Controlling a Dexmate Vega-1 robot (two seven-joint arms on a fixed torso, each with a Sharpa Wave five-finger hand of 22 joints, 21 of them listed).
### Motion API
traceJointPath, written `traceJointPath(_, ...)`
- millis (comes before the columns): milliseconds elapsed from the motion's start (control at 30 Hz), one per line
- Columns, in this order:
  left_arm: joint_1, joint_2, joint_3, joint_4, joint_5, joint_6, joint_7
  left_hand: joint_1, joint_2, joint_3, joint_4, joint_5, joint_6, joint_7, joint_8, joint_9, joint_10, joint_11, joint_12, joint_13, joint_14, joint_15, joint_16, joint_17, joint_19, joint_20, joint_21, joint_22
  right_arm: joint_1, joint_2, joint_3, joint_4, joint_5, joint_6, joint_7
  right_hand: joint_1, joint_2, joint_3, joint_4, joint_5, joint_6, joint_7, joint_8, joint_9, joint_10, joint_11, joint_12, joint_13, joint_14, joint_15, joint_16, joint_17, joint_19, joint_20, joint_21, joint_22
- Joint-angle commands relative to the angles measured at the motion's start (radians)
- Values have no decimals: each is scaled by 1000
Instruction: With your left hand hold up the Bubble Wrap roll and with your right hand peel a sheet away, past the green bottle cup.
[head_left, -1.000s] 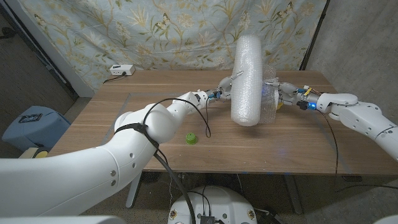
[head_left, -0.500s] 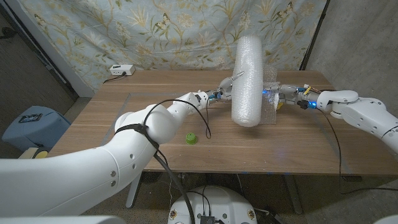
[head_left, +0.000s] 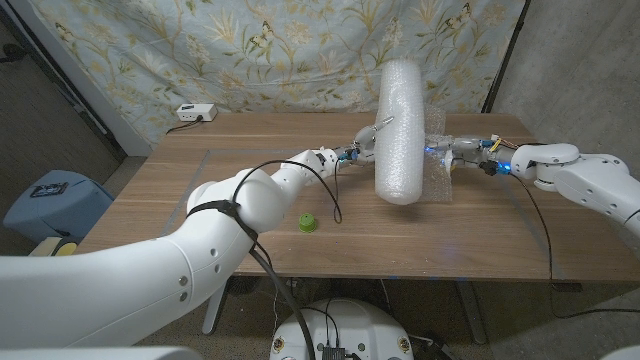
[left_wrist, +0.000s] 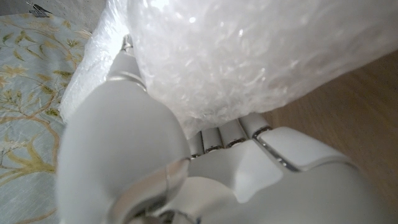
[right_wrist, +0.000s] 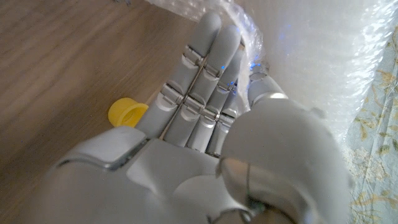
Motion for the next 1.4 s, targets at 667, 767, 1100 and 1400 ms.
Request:
traceJointPath(667, -20, -95, -280, 0, 175, -36, 141, -70, 79, 11, 44, -7, -229, -22, -158, 57, -249, 118, -225, -100, -236, 173, -188, -157, -175, 128, -60, -5, -12, -44, 27, -69, 27, -96, -90, 33, 7, -16, 20, 18, -21, 8, 18, 21, -23, -1, 8, 54, 3, 1, -18, 65, -24, -2, 40, 20)
traceJointPath(767, -21, -95, -278, 0, 176, -36, 141, -79, 79, 10, 46, -8, -243, -25, -168, 54, -262, 122, -235, -106, -258, 191, -192, -165, -189, 138, -67, -5, -15, -44, 30, -71, 30, -96, -95, 34, 8, -17, 20, 18, -23, 6, 17, 21, -22, 0, 7, 53, 3, 1, -19, 69, -25, -2, 42, 20)
traceJointPath(1100, -25, -96, -265, 0, 171, -36, 133, -125, 87, 3, 60, -11, -306, -38, -208, 42, -332, 169, -278, -129, -315, 236, -193, -192, -213, 167, -85, -4, -24, -44, 38, -82, 33, -92, -108, 38, 11, -23, 23, 19, -27, 7, 20, 23, -25, 2, 3, 58, 0, 1, -25, 86, -33, -2, 52, 22)
traceJointPath(1400, -34, -90, -305, 0, 214, -20, 25, -205, 81, -30, 72, -18, -434, -49, -249, 11, -449, 212, -306, -169, -454, 291, -194, -236, -259, 198, -127, -5, -34, -52, 48, -93, 33, -89, -118, 41, 13, -29, 24, 20, -29, 7, 23, 24, -25, 0, 0, 63, -2, 1, -32, 103, -40, -3, 63, 24)
